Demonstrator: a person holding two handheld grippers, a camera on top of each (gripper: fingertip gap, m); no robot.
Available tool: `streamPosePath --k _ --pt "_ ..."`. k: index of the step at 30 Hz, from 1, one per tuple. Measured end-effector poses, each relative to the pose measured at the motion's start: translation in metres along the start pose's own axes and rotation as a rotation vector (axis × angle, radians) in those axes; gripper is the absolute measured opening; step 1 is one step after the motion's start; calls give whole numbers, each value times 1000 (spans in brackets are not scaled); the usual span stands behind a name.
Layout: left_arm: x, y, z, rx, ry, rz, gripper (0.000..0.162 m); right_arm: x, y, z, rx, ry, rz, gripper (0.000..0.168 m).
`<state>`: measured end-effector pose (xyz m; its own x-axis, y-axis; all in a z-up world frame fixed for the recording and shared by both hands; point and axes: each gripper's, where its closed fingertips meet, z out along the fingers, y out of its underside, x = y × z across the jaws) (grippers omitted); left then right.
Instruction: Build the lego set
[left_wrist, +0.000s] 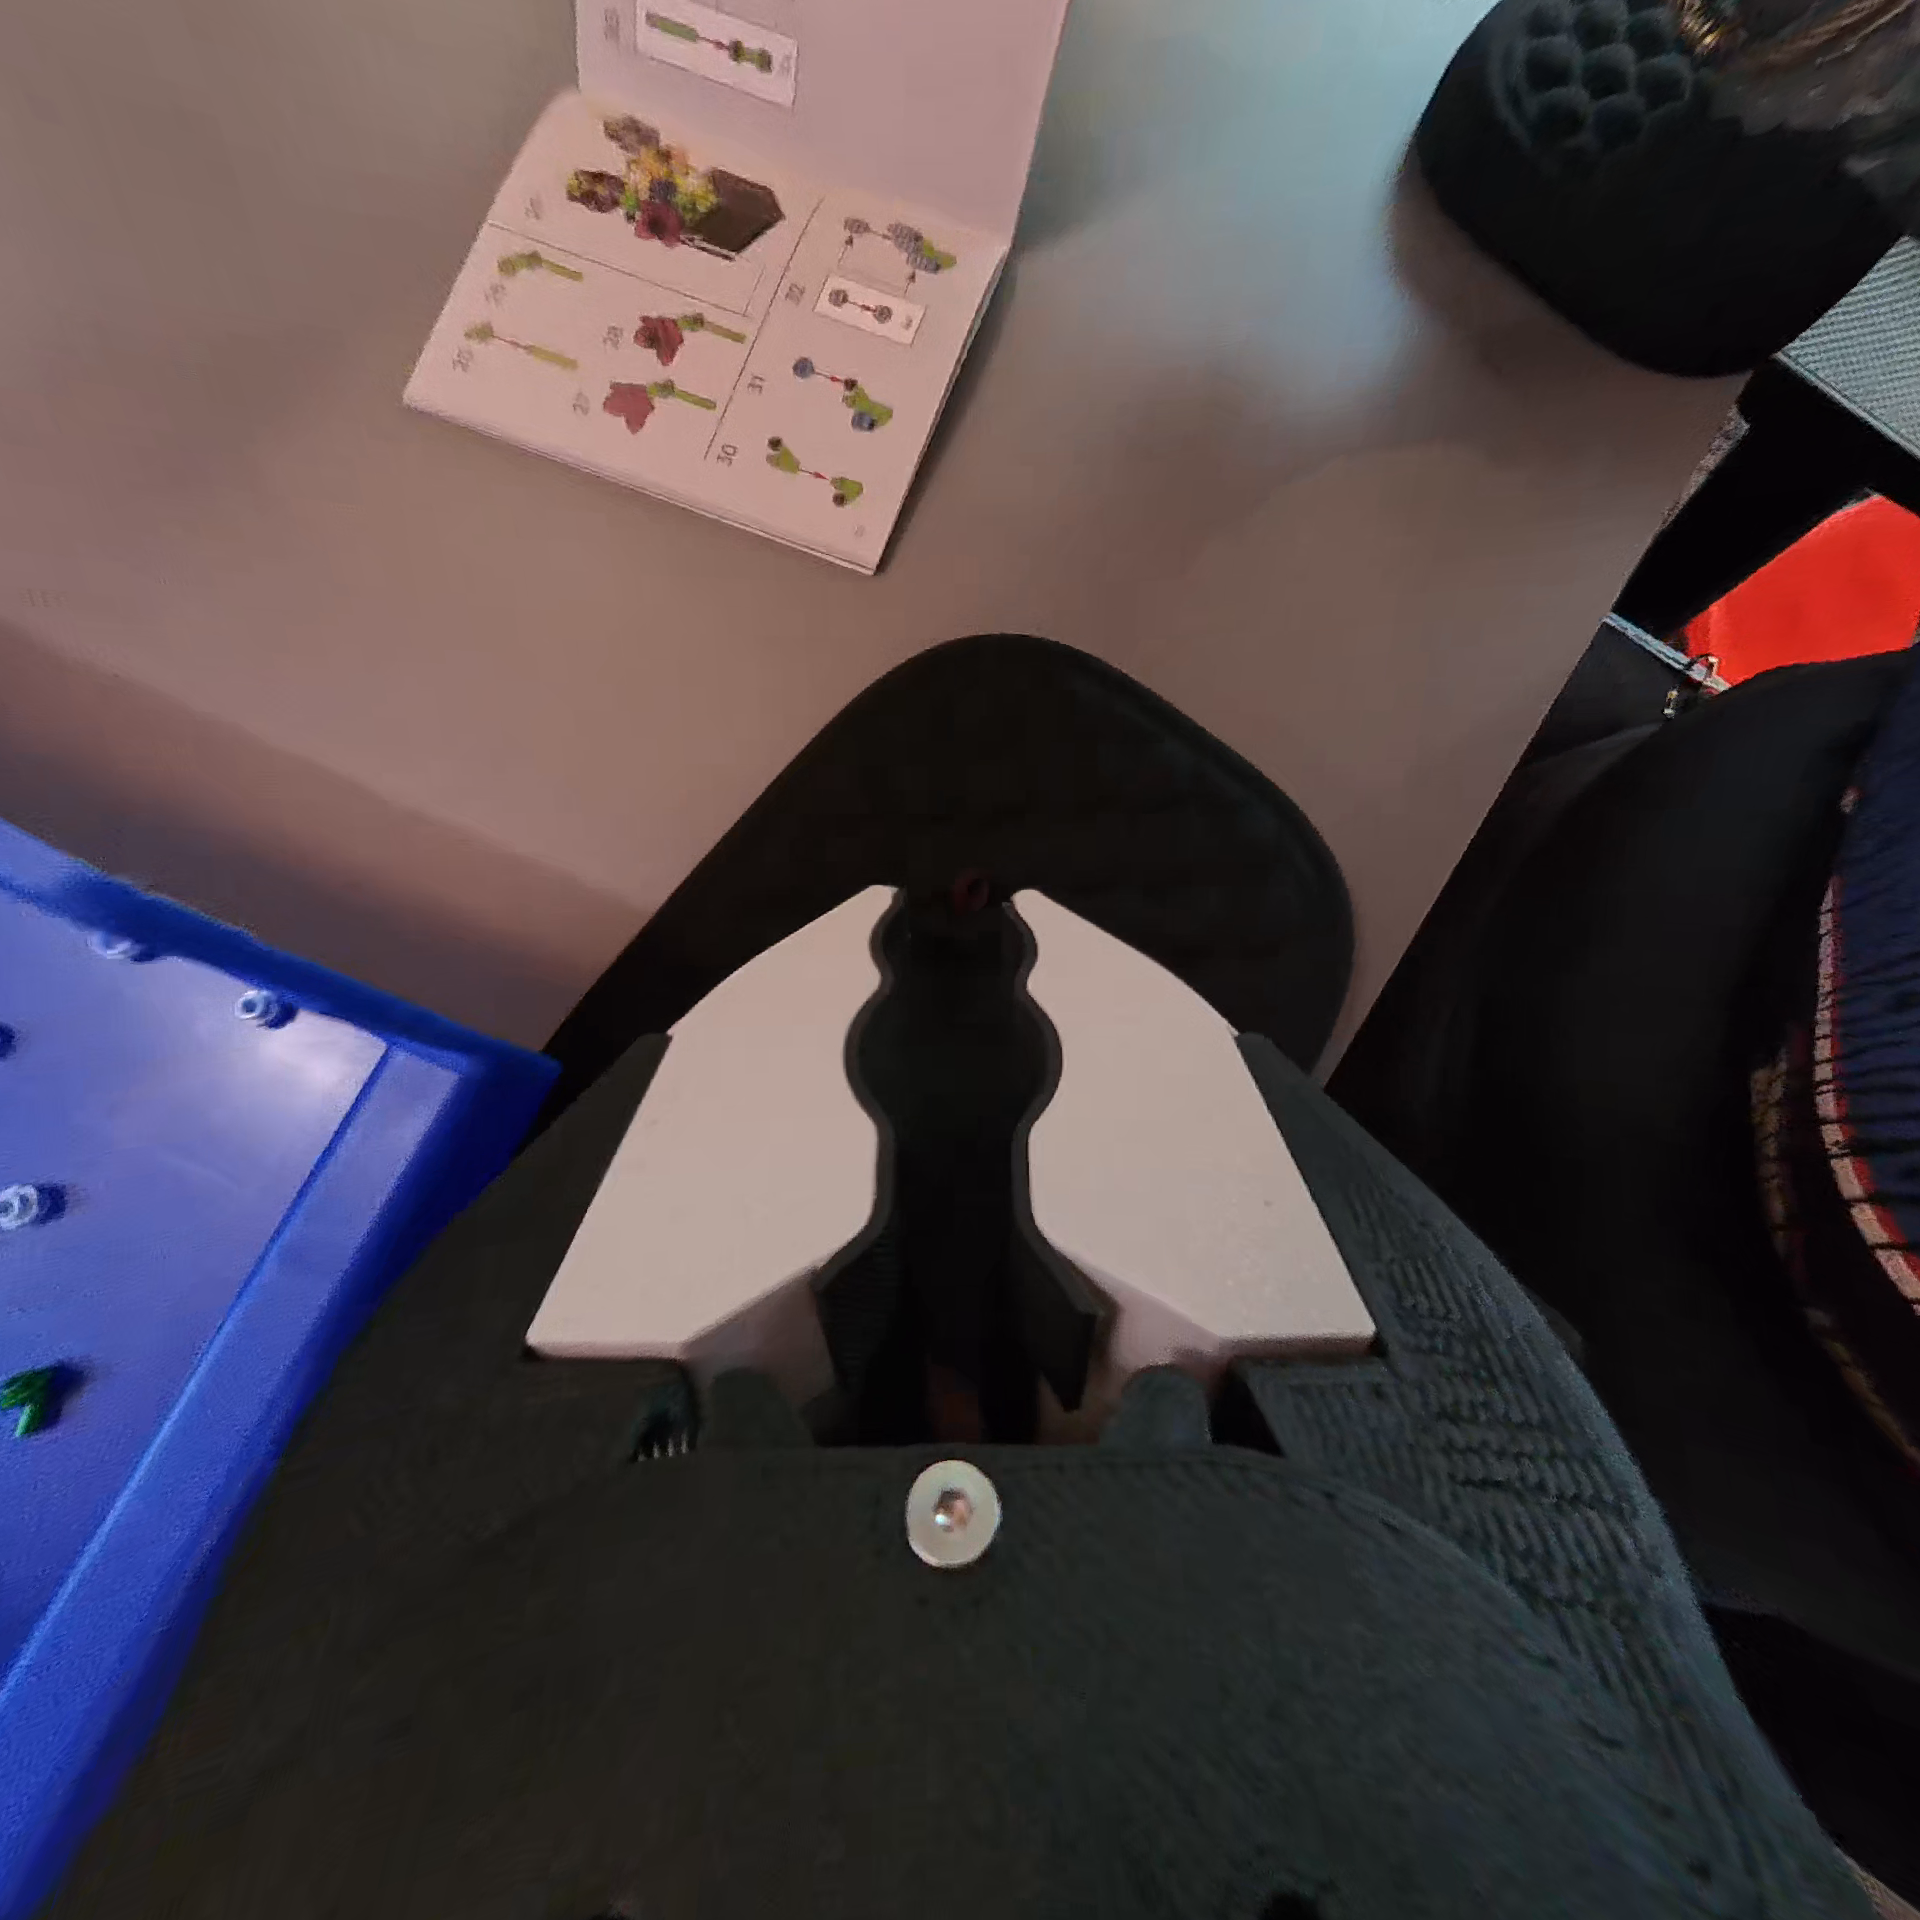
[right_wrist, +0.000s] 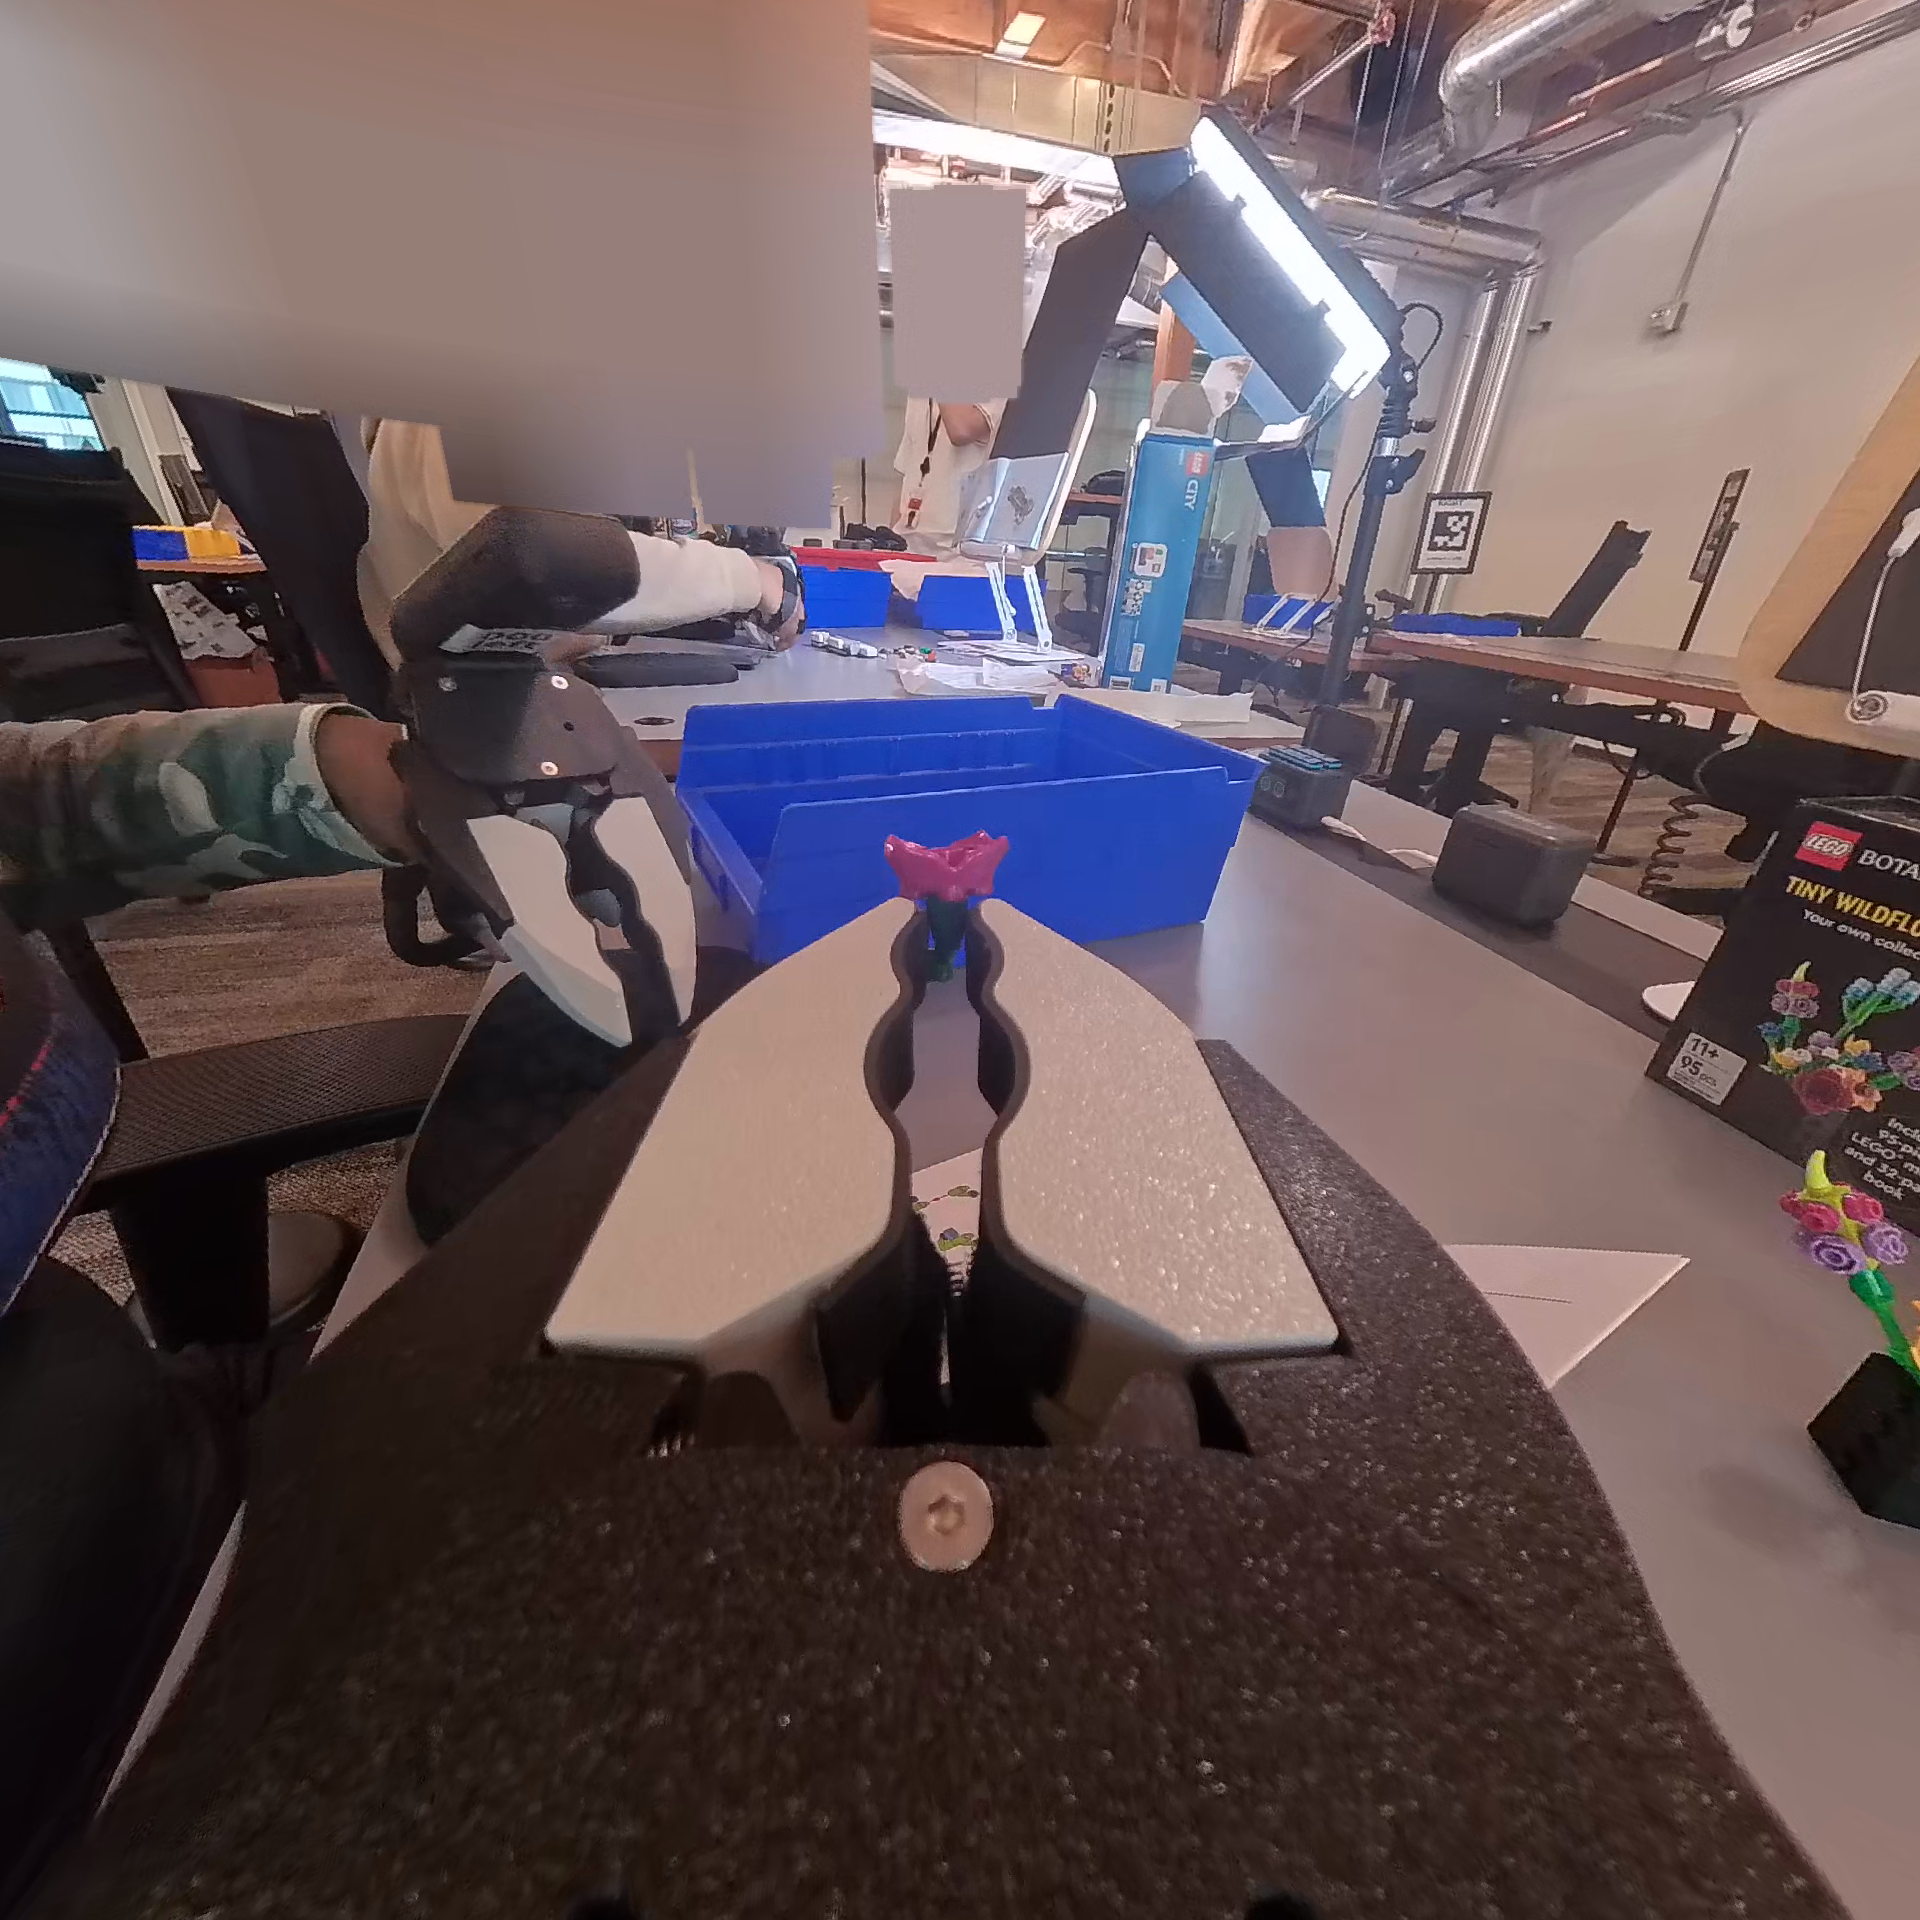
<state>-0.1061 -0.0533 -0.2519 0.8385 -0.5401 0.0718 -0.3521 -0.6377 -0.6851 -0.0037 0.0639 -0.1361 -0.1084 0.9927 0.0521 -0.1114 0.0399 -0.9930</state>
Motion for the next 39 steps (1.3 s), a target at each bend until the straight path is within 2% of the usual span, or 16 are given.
streamPosePath --k 5,10,17,22,26,30,39 --pt "7 2 10 -17 111 -58 16 -1 1 0 -10 6 -22 7" --pt "10 2 10 -19 152 -69 8 1 0 -1 -5 12 -18 7" --pt "31 3 6 -26 239 -67 9 0 2 0 -16 11 -24 7" --pt "7 0 5 -4 100 -48 13 0 2 0 -15 8 -19 7" --pt "12 5 11 -71 110 -18 14 1 3 0 -21 13 -25 7" --pt "3 7 12 -89 29 28 7 2 3 -1 -14 17 -13 7" --pt "-2 7 10 -59 51 -68 4 2 4 0 -18 16 -13 7"
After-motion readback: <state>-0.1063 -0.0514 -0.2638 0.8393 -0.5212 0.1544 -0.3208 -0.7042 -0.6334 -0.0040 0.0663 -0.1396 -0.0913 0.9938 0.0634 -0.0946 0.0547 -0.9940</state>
